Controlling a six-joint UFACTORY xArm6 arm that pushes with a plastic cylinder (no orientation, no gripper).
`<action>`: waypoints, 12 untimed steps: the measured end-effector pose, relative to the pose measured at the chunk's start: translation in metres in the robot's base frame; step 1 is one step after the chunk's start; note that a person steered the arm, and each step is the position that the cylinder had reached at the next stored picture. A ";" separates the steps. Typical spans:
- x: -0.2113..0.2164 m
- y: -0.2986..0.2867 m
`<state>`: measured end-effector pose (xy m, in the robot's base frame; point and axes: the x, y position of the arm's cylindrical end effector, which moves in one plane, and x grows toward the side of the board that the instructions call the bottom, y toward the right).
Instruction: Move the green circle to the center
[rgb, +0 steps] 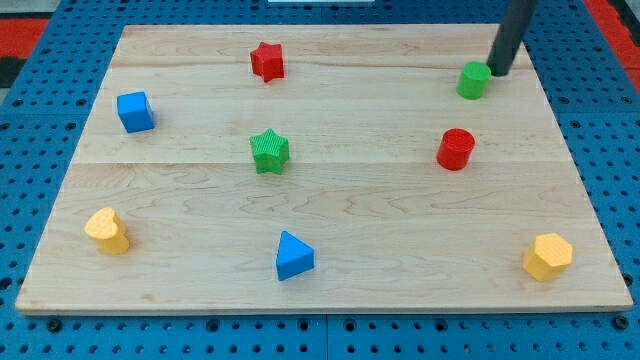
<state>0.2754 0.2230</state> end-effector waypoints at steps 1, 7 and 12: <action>0.006 -0.023; 0.033 -0.130; 0.037 -0.153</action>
<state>0.3126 0.0695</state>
